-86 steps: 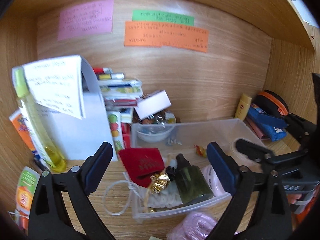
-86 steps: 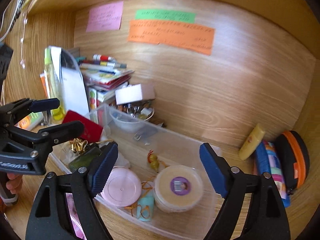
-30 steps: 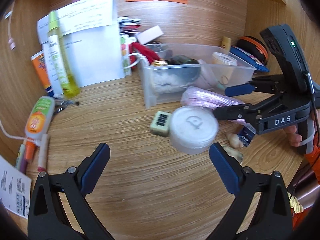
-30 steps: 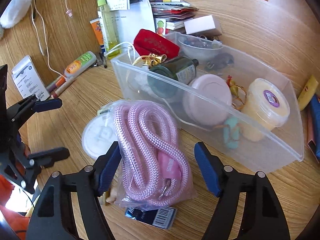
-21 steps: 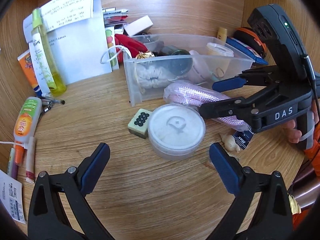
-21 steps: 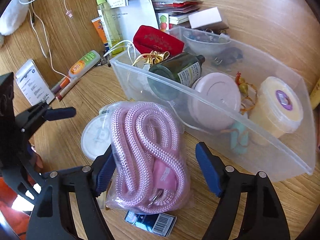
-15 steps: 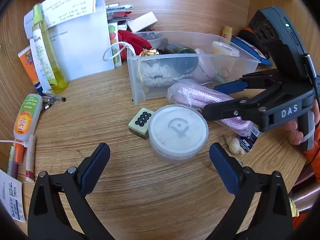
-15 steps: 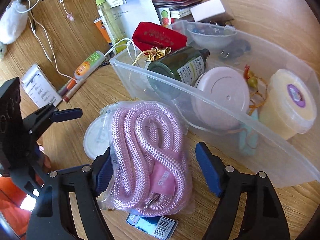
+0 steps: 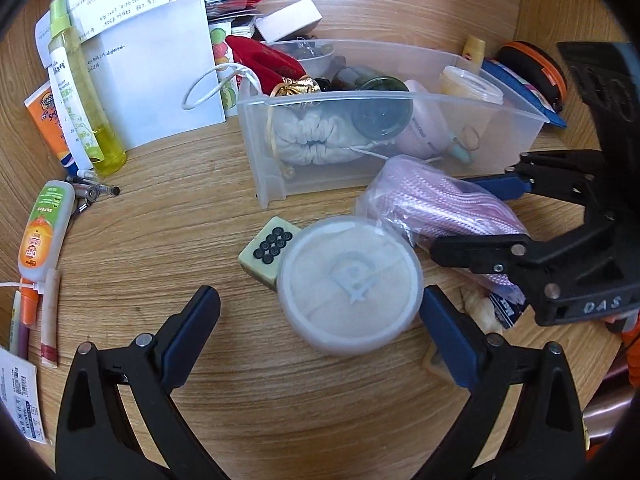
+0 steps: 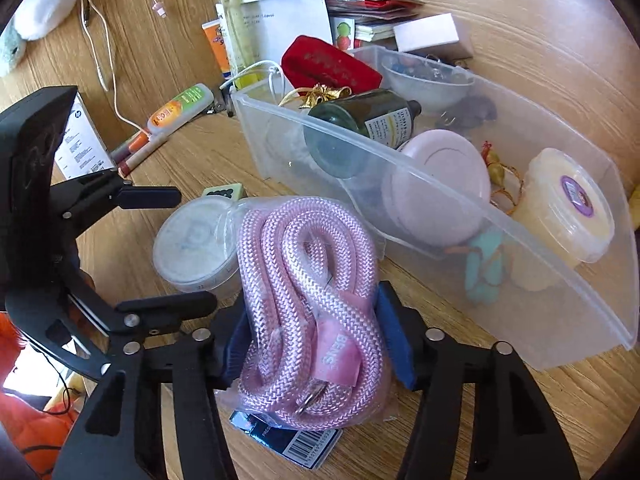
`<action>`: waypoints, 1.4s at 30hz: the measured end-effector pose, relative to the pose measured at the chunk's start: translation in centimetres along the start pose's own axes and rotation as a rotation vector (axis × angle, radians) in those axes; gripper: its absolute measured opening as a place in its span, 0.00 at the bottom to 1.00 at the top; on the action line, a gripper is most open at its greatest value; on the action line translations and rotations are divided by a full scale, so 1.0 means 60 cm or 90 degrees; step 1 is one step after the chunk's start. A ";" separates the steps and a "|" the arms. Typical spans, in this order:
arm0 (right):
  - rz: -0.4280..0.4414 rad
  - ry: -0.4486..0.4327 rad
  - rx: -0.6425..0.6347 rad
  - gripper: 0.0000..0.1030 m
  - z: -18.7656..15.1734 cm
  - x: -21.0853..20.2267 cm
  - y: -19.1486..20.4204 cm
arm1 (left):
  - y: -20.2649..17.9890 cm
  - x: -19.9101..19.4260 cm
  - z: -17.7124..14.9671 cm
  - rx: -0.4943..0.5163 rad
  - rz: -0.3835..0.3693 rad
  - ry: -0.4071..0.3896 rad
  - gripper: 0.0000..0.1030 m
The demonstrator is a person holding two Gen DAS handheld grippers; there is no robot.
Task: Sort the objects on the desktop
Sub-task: 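Grasp the white round lid with the left tool while the right grasps the bagged pink rope, then carry the white lid with the left tool while the right carries the pink rope bag into the box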
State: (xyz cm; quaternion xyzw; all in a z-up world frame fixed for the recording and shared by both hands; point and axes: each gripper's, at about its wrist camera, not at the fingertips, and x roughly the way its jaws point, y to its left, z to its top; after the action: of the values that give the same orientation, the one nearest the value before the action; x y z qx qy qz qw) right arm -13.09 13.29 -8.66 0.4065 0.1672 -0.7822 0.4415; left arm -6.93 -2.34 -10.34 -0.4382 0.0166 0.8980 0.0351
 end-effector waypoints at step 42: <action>-0.049 -0.266 0.157 0.45 -0.004 -0.192 -0.092 | 0.009 -0.125 0.058 -0.034 0.020 -0.200 0.63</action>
State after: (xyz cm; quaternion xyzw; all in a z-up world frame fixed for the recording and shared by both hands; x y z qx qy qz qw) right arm -14.28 22.91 -0.30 0.2801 -0.0089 -0.8799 0.3837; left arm -5.09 -3.03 -2.26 -0.2930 -0.0059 0.9560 0.0115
